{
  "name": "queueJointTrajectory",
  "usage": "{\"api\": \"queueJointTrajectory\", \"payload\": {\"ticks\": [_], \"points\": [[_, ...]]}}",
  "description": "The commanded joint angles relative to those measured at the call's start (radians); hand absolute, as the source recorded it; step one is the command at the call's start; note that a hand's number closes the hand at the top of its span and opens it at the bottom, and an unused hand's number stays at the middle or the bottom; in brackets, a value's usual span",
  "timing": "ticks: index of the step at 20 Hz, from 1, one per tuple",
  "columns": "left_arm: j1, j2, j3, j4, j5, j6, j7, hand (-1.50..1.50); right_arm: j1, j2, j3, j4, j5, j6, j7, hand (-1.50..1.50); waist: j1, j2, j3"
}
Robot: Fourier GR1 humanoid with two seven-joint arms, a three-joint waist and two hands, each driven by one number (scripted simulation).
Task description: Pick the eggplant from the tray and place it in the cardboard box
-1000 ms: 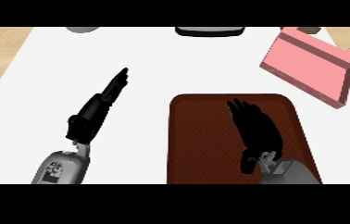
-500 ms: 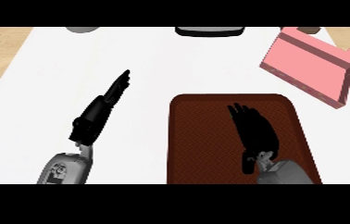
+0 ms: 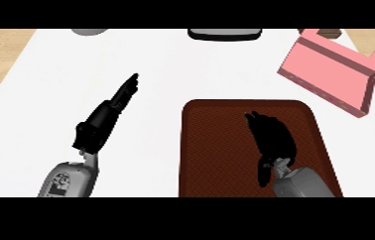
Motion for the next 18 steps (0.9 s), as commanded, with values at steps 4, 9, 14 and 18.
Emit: {"api": "queueJointTrajectory", "payload": {"ticks": [4,9,14,18], "points": [[0.020,-0.011,0.005,0.072,-0.035,0.006,-0.102,0.00,0.022,-0.058,-0.025,0.080,0.022,-0.041,-0.120,1.50,-0.004,0.011,0.010],[0.016,0.009,0.024,0.013,-0.003,-0.035,-0.040,0.00,-0.021,-0.062,-0.079,0.122,0.043,-0.098,-0.148,1.50,-0.002,0.010,0.010],[-0.032,0.008,0.034,0.017,-0.011,-0.015,-0.001,0.00,-0.174,0.063,-0.311,0.208,-0.019,-0.230,0.048,1.50,0.010,0.017,0.011],[-0.032,0.016,0.046,0.040,0.009,-0.044,-0.018,0.00,-0.266,0.028,-0.324,0.245,0.045,-0.283,0.075,1.50,0.005,0.013,0.010]]}}
